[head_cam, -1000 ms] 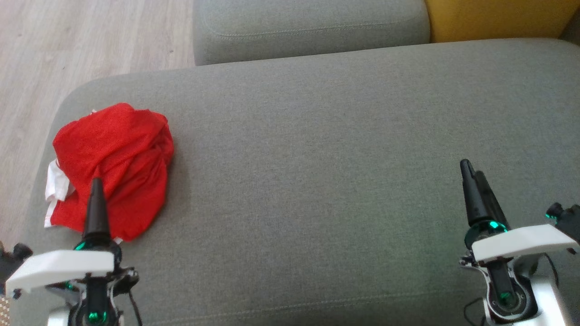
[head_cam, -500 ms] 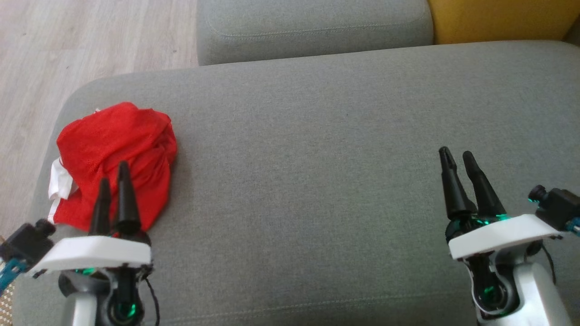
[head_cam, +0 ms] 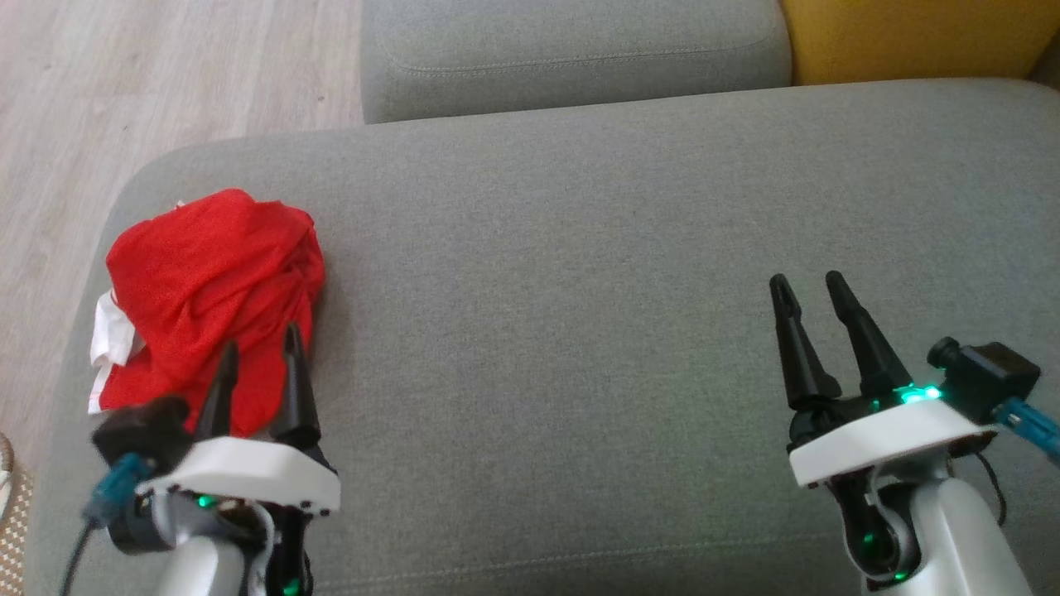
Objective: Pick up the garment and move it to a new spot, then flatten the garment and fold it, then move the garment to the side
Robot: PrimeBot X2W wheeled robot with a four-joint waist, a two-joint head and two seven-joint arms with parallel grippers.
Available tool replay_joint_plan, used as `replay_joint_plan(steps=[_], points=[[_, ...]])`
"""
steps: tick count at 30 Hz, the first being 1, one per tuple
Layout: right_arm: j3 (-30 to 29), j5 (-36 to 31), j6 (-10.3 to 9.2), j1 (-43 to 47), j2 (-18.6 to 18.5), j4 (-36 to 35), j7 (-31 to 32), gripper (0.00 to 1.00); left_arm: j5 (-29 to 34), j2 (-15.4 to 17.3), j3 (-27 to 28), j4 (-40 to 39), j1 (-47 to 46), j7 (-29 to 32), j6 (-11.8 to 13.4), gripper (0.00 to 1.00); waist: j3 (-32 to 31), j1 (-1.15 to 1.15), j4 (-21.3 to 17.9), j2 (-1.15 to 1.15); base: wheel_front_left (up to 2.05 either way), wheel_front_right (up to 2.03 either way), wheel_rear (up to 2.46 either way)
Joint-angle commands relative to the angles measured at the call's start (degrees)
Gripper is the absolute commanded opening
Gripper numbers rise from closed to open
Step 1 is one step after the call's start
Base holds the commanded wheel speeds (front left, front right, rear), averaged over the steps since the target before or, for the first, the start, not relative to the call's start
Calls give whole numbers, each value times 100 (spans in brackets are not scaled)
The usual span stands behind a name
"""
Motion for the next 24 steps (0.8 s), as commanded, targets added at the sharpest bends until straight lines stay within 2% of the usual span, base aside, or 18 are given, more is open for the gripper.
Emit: replay_joint_plan(steps=[1,17,24], points=[[162,-268,-1,-186,-20,-224,-107,100,291,233,-67,-122,-336,-106,204,100,-8,0,-9,0,0,0,0],[350,-1113,-1,-75,-21,-97,-360,100,1208,758,-1127,77,-563,-357,1166,100,-66,0,-29,0,0,0,0],[266,-1438,-1,-27,-21,-44,-478,100,1388,837,-1486,139,-618,-474,1353,100,-78,0,-23,0,0,0,0]])
